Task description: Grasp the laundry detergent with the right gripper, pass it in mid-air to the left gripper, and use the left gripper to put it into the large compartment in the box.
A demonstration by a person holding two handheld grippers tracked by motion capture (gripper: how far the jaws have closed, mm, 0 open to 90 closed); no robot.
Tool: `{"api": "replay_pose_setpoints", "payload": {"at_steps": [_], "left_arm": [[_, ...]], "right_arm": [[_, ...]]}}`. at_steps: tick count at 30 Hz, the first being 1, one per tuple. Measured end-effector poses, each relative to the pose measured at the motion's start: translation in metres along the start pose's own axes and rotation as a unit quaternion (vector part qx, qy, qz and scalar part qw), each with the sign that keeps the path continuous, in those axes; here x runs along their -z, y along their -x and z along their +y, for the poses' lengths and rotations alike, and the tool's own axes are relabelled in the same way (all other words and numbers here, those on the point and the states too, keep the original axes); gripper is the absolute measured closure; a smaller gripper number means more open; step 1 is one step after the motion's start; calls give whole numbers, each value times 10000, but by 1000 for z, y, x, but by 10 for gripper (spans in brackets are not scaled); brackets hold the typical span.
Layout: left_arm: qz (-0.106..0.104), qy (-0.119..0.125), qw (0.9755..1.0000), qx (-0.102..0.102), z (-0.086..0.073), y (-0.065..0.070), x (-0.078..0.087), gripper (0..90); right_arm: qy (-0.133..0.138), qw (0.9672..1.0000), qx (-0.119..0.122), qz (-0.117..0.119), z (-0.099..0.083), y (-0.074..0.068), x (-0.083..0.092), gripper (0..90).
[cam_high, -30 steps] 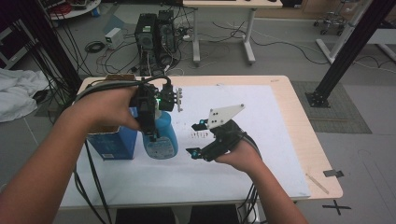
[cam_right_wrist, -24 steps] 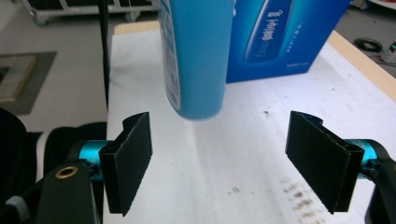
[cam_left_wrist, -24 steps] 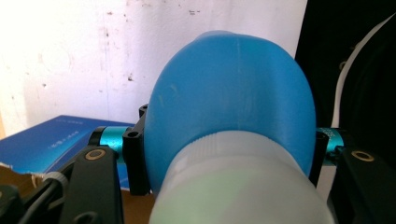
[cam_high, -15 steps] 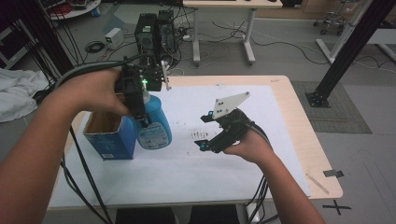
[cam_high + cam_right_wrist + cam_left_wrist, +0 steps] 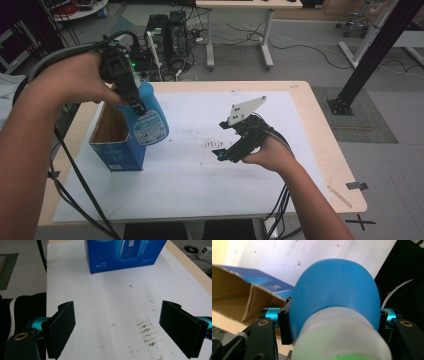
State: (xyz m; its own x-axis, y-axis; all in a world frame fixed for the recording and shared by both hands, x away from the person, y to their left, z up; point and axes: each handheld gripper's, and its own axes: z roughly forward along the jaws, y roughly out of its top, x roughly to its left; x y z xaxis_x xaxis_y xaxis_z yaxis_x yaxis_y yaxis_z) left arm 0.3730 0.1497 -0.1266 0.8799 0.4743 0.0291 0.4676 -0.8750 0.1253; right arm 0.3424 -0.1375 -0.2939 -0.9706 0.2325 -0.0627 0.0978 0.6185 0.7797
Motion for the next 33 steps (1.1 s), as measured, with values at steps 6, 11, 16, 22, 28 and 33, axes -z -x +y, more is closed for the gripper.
{"api": "replay_pose_setpoints", "payload": {"at_steps": [6,11,16,22,28,33], "left_arm": [[22,17,9991,419,-11,-12,17,381],[41,57,9957,920,-27,-26,28,381],[100,34,9904,1381,-40,-40,30,381],[272,26,9807,1938,-54,-56,28,380],[308,2,9712,2362,-66,-69,22,380],[300,-70,9694,2434,-71,-77,12,380]], "right_arm": [[-215,9998,14,-14,0,3,0,88],[-365,9993,-6,-81,-1,5,1,32],[-503,9987,-27,-79,-2,7,2,31],[-897,9959,-128,-29,-7,10,-3,30],[-946,9953,-199,-42,-8,12,-3,30],[-999,9948,-210,-63,-8,12,-5,30]]}}
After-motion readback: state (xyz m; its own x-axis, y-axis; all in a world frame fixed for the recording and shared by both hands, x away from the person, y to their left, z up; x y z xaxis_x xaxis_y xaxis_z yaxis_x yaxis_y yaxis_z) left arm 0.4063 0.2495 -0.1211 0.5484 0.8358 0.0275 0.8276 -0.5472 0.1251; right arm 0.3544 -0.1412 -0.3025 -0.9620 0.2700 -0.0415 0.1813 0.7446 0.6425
